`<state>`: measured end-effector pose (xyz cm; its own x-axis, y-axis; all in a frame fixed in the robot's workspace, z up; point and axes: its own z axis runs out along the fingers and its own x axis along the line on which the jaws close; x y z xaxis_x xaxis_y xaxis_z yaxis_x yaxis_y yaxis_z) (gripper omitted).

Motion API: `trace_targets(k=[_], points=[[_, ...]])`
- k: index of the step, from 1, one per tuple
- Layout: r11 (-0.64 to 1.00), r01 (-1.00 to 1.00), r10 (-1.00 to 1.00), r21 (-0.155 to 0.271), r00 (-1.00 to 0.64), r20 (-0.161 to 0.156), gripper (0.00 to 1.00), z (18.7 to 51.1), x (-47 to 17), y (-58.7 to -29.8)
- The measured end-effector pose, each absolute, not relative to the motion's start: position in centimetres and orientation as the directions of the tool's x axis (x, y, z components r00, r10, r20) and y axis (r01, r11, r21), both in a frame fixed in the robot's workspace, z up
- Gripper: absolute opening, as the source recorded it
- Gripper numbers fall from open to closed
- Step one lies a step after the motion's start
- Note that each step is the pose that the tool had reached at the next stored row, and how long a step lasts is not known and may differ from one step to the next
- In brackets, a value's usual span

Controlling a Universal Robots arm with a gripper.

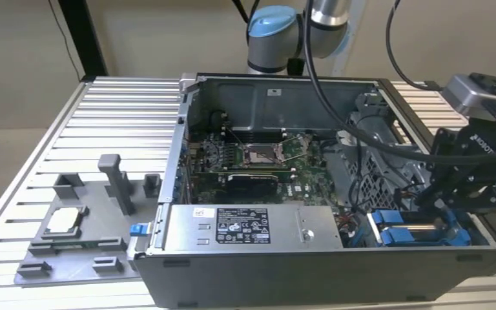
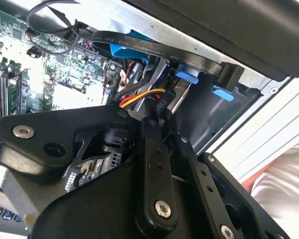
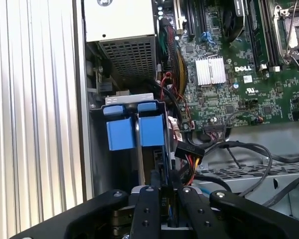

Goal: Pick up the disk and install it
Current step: 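Insert the first disk wire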

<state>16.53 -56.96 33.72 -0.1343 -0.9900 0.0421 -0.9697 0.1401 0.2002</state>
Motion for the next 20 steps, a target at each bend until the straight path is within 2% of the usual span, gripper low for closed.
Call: trace_targets(k=[20], points=[[0.07,-0.976,-0.997,0.206,-0.063,0.043,0.0,33.61,16.7,-56.87]])
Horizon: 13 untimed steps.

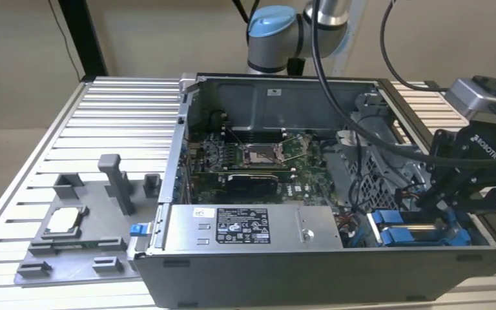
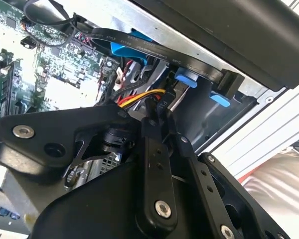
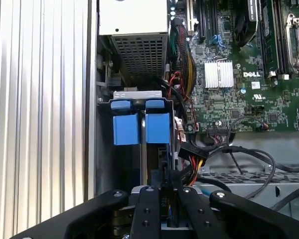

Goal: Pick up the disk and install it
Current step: 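Insert the first disk wire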

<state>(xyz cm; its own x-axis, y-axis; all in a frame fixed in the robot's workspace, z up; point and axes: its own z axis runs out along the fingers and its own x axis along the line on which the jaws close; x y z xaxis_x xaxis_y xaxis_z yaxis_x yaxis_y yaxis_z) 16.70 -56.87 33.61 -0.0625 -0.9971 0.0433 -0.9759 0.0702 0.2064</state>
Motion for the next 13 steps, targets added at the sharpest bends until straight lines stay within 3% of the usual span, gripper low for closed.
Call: trace_targets(k=[13], points=[[0.07,-0.974,-0.997,0.216,-0.062,0.044,0.0,33.68,16.7,-56.48]])
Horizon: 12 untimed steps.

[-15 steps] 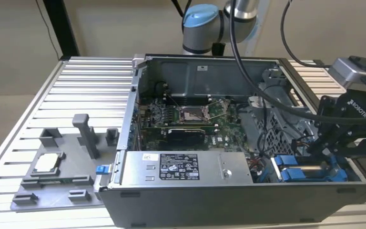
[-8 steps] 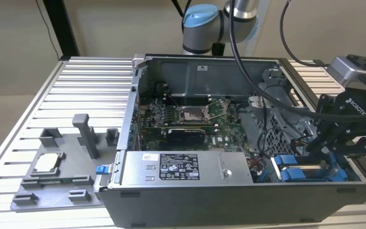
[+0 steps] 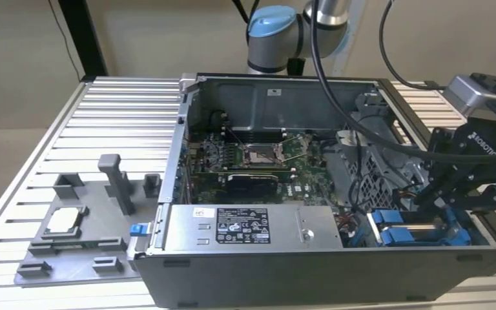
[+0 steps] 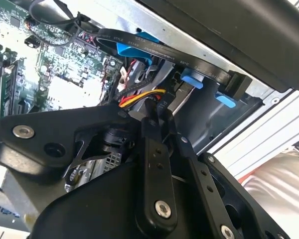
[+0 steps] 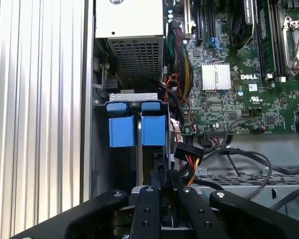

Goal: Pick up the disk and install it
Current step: 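Insert the first disk wire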

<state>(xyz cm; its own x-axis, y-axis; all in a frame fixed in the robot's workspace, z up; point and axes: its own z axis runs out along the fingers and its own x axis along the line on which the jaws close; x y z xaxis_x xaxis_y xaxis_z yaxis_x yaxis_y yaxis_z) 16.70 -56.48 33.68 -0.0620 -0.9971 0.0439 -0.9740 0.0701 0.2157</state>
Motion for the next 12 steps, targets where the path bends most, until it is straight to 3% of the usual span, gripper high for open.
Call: trace_targets(k=[12], points=[[0.066,-0.974,-0.997,0.216,-0.057,0.045,0.0,33.44,16.78,-56.49]])
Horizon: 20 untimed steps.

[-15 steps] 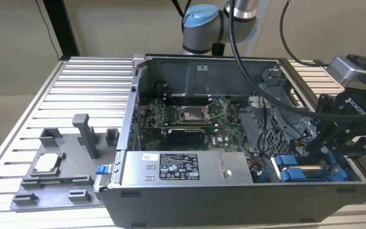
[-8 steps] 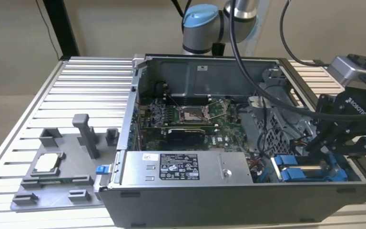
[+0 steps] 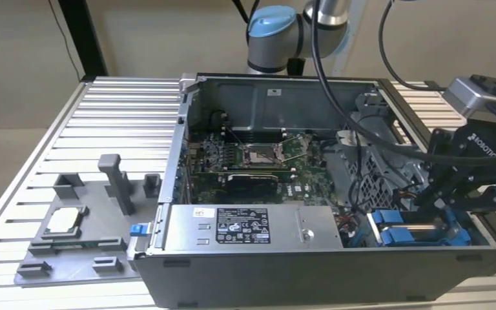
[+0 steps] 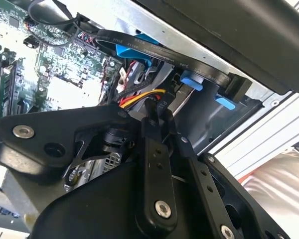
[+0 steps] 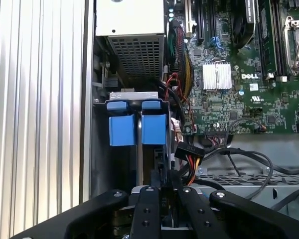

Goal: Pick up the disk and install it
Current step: 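Insert the first disk wire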

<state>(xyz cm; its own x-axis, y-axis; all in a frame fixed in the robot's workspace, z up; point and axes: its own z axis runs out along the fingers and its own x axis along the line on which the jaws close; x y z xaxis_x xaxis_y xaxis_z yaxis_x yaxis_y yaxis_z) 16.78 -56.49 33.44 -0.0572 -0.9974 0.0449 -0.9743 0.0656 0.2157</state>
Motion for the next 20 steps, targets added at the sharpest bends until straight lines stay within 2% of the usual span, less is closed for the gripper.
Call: trace_targets(k=[12,20], points=[[0.065,-0.975,-0.996,0.214,-0.051,0.068,0.0,32.3,16.8,-56.5],[0.065,-0.975,-0.996,0.214,-0.051,0.067,0.0,32.2,16.8,-56.5]])
